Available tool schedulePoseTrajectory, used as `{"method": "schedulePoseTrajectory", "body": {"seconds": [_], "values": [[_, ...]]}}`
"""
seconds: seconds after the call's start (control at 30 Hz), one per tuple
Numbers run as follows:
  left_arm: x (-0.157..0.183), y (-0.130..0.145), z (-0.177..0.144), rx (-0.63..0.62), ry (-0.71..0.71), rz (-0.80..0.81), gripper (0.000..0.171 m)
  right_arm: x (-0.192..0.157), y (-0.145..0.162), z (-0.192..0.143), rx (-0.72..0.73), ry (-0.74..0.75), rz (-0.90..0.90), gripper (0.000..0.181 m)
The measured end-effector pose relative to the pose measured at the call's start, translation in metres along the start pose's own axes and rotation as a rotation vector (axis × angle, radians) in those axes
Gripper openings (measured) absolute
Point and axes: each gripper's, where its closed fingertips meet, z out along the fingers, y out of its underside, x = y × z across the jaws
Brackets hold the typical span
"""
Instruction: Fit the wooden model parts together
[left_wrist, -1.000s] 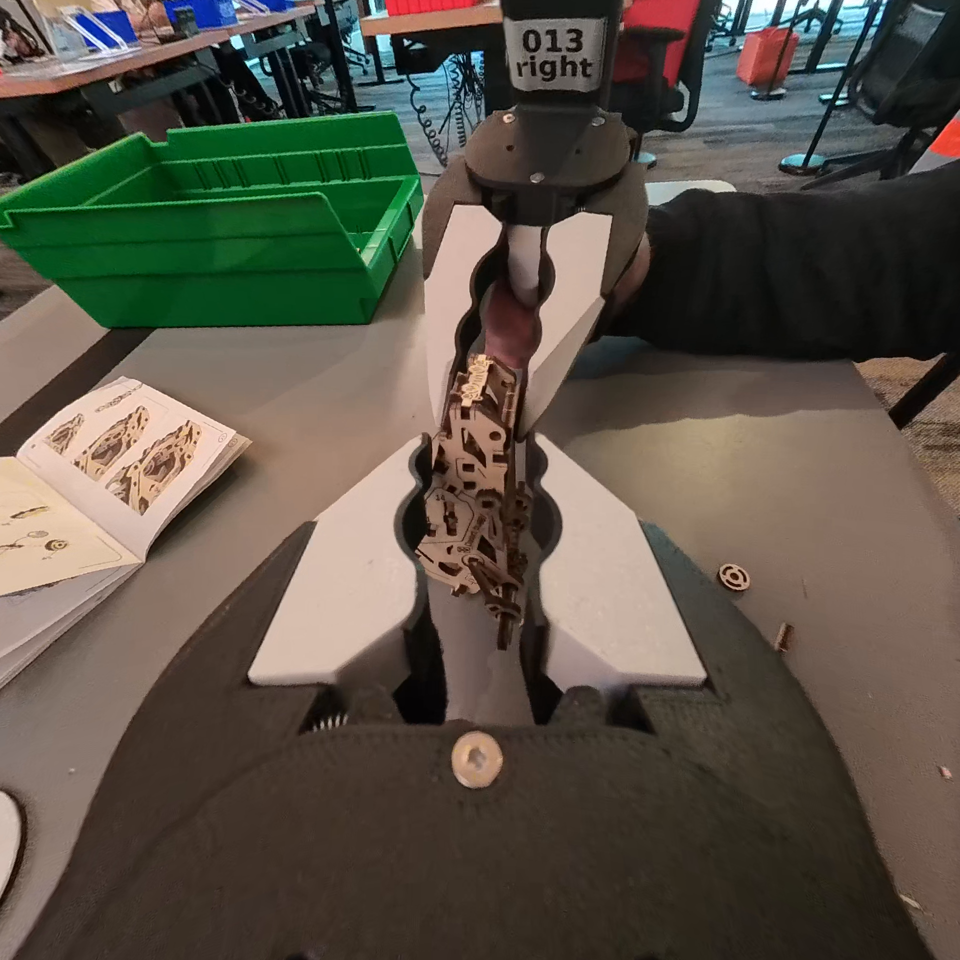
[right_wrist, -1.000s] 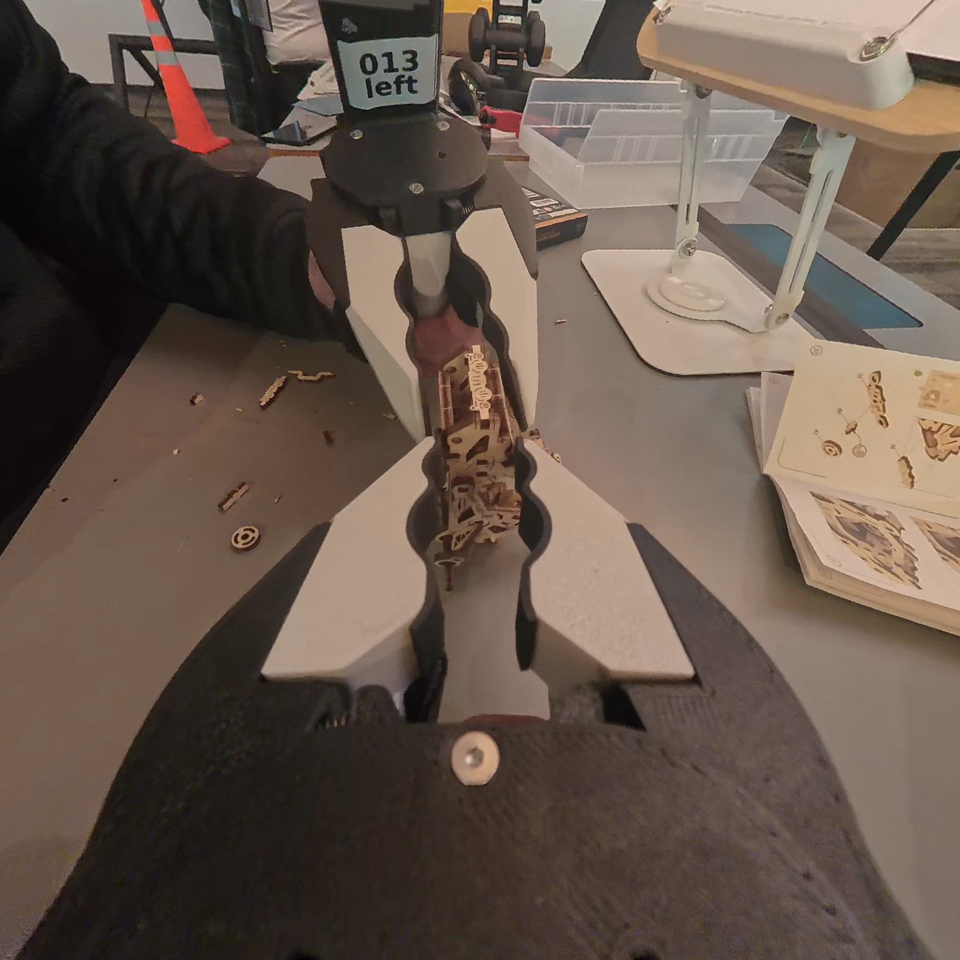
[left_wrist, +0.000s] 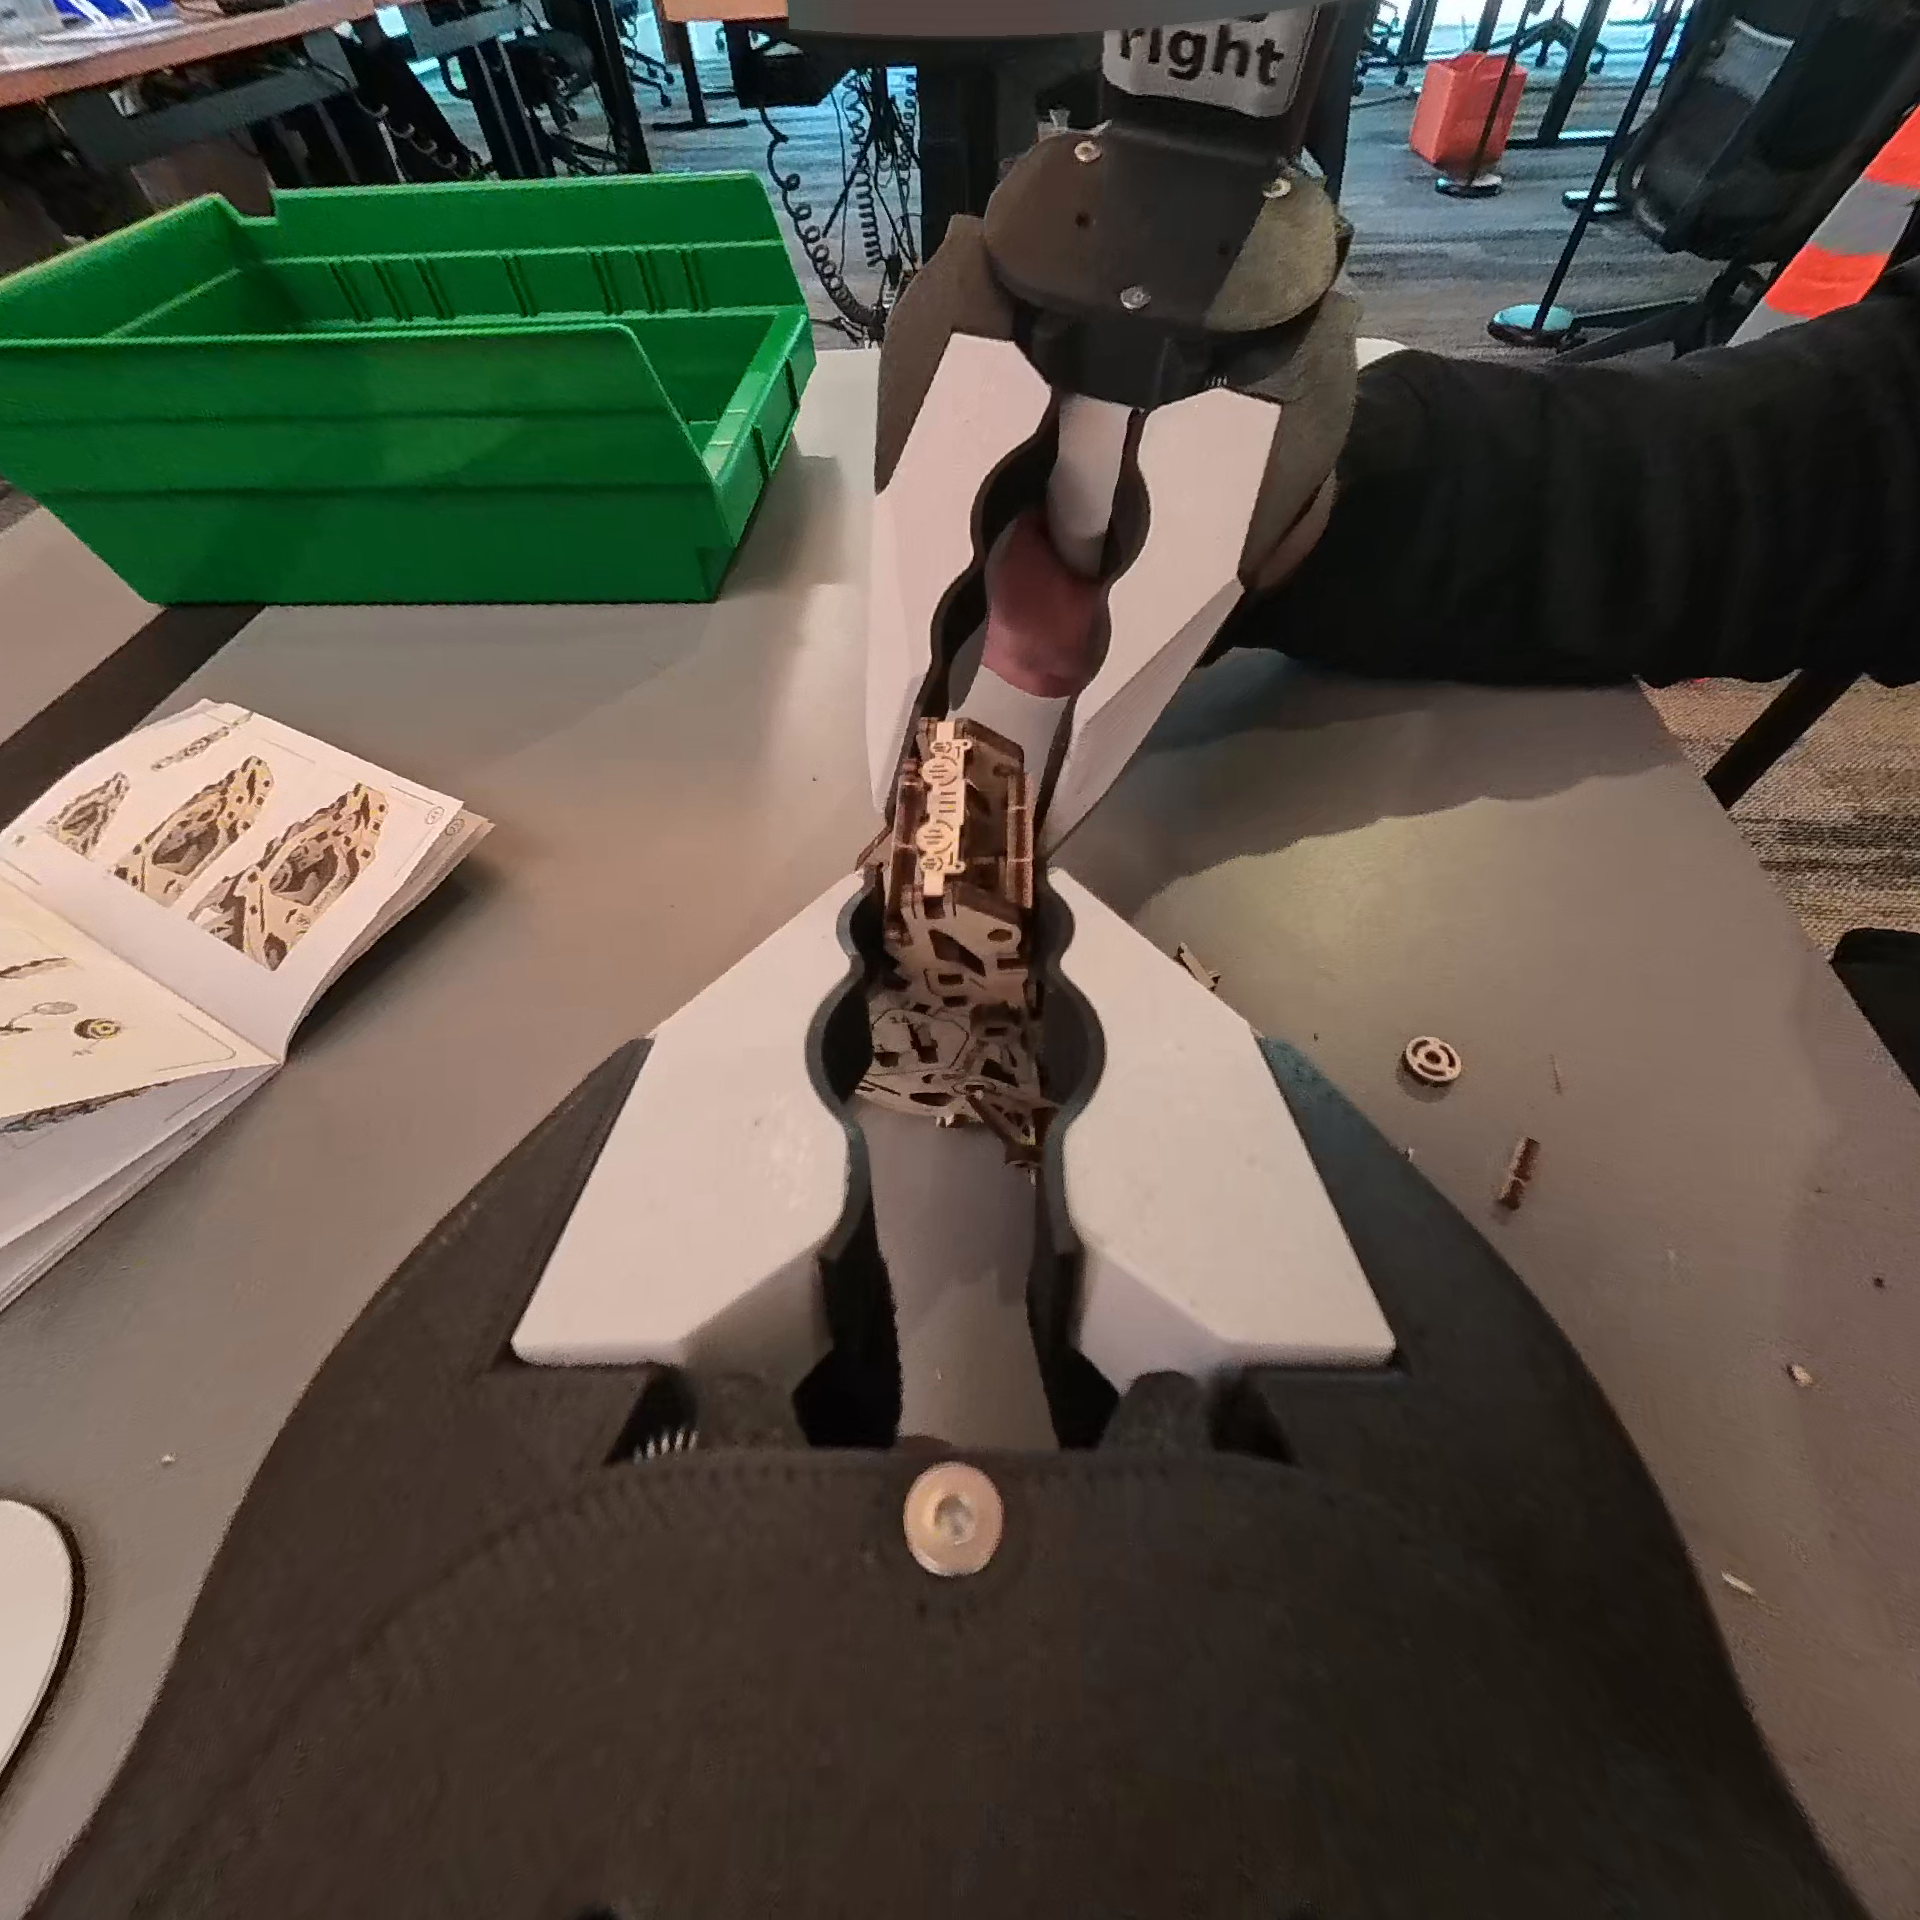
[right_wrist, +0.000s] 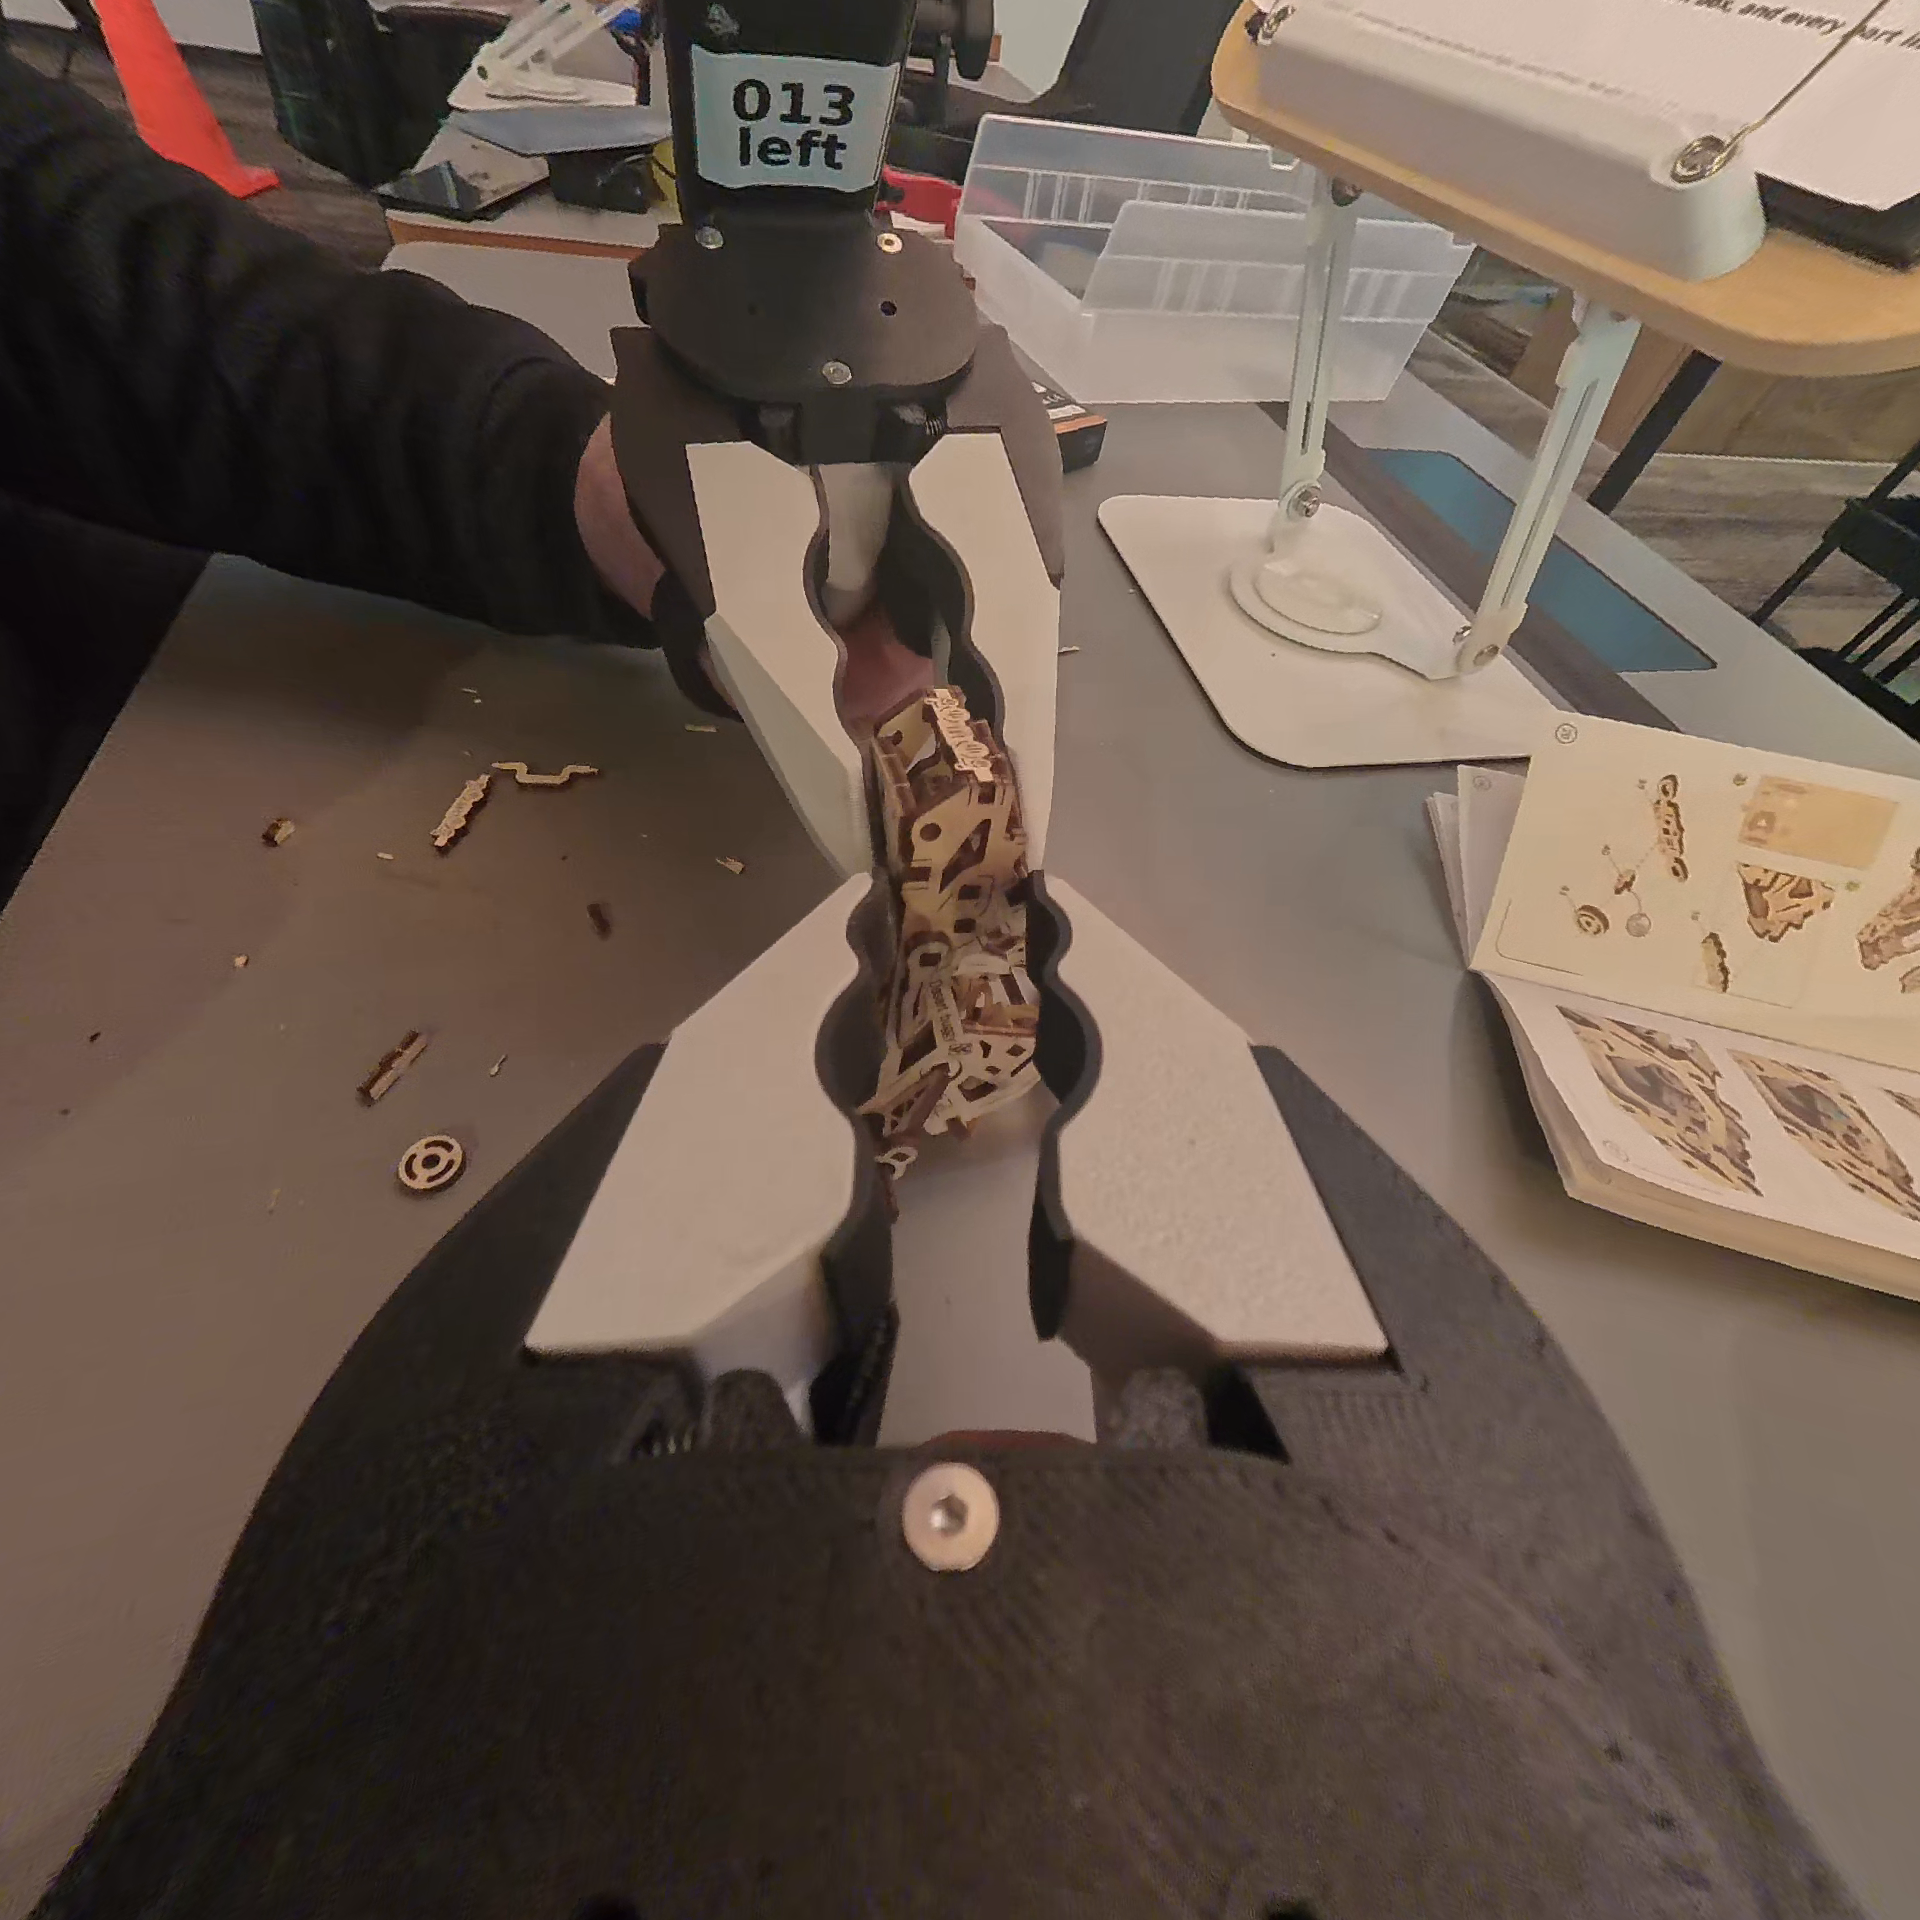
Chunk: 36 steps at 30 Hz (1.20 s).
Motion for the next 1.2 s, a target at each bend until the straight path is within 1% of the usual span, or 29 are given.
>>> {"method": "schedulePoseTrajectory", "body": {"seconds": [0.17, 0.3, 0.6, 1.07, 1.17, 1.2], "values": [[0.0013, 0.0010, -0.0015, -0.001, -0.002, -0.001, 0.024, -0.0017, -0.0010, 0.0009, 0.000, -0.007, 0.004, 0.022], [0.0023, 0.0006, -0.0004, -0.017, 0.012, 0.005, 0.024, -0.0019, -0.0010, -0.0010, 0.035, -0.069, 0.108, 0.022], [0.0047, 0.0012, -0.0009, -0.022, 0.019, 0.029, 0.024, -0.0041, -0.0037, -0.0034, 0.100, -0.151, 0.193, 0.022], [0.0026, 0.0018, 0.0019, -0.065, -0.029, 0.029, 0.024, -0.0002, -0.0029, -0.0038, 0.086, -0.140, 0.246, 0.021], [0.0013, 0.0021, 0.0024, -0.074, -0.038, 0.029, 0.024, 0.0014, -0.0029, -0.0039, 0.084, -0.122, 0.235, 0.019], [0.0004, 0.0022, 0.0025, -0.075, -0.048, 0.034, 0.024, 0.0013, -0.0028, -0.0042, 0.084, -0.122, 0.236, 0.016]]}}
